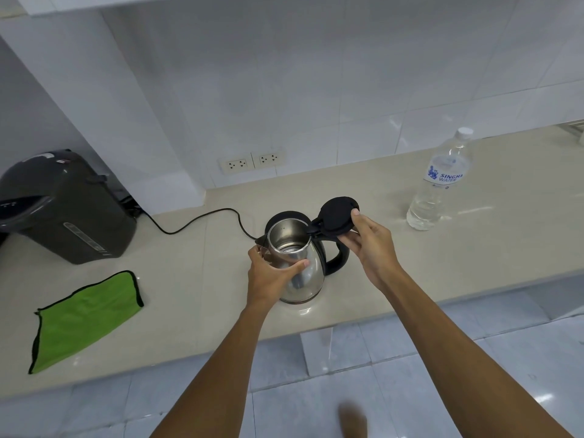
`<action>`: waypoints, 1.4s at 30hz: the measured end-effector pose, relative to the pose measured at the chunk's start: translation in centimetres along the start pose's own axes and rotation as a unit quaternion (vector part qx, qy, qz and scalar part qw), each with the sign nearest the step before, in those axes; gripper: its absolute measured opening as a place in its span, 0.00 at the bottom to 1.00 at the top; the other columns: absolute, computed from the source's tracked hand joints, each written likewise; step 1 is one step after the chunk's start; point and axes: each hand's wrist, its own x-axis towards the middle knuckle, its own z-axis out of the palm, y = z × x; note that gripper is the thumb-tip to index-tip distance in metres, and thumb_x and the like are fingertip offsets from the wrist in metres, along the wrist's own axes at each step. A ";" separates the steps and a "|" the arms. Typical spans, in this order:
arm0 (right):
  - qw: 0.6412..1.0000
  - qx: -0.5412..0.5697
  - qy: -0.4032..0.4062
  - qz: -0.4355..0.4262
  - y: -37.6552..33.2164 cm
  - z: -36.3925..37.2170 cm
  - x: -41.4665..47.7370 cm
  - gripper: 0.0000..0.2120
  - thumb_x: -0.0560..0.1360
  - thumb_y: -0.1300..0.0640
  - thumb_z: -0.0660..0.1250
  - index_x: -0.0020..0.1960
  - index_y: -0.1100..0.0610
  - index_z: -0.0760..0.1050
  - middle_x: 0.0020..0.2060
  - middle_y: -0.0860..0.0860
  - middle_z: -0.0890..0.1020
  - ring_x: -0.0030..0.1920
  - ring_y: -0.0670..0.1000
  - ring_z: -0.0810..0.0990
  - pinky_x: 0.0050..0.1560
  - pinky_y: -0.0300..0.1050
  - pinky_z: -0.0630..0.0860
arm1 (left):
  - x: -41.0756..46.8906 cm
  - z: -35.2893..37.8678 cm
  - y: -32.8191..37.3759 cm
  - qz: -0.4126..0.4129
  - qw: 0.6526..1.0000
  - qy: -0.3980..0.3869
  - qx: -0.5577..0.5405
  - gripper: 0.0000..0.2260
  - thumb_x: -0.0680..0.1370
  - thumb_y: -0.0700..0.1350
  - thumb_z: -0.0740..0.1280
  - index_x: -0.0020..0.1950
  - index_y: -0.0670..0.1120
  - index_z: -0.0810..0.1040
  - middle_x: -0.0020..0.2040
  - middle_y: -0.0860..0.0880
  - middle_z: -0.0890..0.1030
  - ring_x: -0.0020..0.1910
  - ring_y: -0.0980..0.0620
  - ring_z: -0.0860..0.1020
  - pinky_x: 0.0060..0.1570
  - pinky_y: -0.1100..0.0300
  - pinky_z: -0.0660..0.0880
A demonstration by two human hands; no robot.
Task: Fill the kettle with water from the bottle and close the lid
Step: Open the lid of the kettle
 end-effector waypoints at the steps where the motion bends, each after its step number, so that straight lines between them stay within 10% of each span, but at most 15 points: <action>1: 1.000 0.002 0.000 0.000 0.0 0.1 0.0 0.14 0.86 0.54 0.63 0.58 0.59 0.84 0.56 0.55 0.88 0.58 0.55 0.87 0.68 0.50 0.78 | 0.0 0.0 0.0 0.000 1.000 0.000 0.002 0.49 0.67 0.54 0.88 0.80 0.47 0.62 0.65 0.54 0.72 0.63 0.54 0.74 0.60 0.61 0.72; 33: 1.000 -0.002 -0.017 0.015 -0.1 -0.3 0.4 0.15 0.86 0.53 0.62 0.57 0.60 0.85 0.55 0.56 0.88 0.59 0.55 0.87 0.65 0.46 0.80 | 0.4 0.1 -0.5 -0.014 1.000 0.003 0.009 0.51 0.65 0.56 0.89 0.79 0.47 0.63 0.72 0.49 0.77 0.71 0.48 0.78 0.65 0.56 0.76; 42: 0.925 -0.373 -0.004 -0.068 -4.3 -3.3 0.0 0.27 0.81 0.37 0.64 0.72 0.53 0.76 0.63 0.46 0.82 0.62 0.50 0.83 0.61 0.48 0.80 | -0.9 -1.9 4.3 0.095 0.968 0.032 0.228 0.60 0.68 0.73 0.79 0.88 0.48 0.54 0.87 0.48 0.60 0.86 0.45 0.59 0.82 0.39 0.60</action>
